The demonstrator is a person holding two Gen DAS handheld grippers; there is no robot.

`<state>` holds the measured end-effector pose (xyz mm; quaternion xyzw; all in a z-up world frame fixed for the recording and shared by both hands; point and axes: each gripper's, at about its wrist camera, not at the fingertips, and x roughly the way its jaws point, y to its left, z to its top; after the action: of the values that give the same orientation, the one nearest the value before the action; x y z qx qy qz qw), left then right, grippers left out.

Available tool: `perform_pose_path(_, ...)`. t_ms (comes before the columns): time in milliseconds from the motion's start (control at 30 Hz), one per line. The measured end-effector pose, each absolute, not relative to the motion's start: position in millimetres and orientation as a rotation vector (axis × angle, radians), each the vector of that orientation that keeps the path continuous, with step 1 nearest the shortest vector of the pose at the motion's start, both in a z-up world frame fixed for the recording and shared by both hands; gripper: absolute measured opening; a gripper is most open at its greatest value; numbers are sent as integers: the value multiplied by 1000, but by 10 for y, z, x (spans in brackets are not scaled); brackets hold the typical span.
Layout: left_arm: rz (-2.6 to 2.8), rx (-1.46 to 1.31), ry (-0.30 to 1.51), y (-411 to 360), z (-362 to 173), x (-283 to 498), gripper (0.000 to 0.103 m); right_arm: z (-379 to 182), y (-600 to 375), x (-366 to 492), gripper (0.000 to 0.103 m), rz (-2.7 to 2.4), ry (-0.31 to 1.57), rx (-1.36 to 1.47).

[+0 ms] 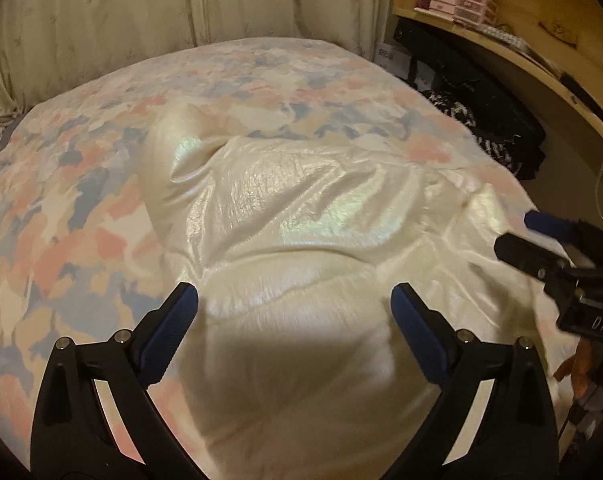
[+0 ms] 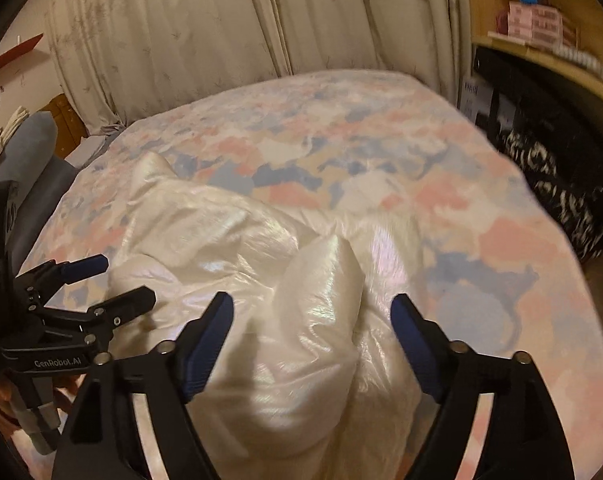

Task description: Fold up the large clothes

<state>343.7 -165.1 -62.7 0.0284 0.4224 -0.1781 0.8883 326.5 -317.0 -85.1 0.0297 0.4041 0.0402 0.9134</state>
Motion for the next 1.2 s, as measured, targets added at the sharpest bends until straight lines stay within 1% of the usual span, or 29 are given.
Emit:
perform_pose_path(267,-435,86,819,-1475,-303,2987,96,-358,-2893,2898,92,84,800,-50)
perform_pose_path(633,-480,77,803,-1365,-150,2665,96,-128,-2635,2509,97,111,790,-95)
perform_pose_path(767,-470,47,818,-1291,-191,2641,96,-138,-2652,2453,98,168,802,-63)
perform_pose_path(967,-442,8,906,-1134,-402,2736,96,-273,-2766,2521,101,178,795,-57)
perform_pose_path(1200,-398,-61,969,-964,-678,2940,96,-573,-2878,2746,101,180,909,-49)
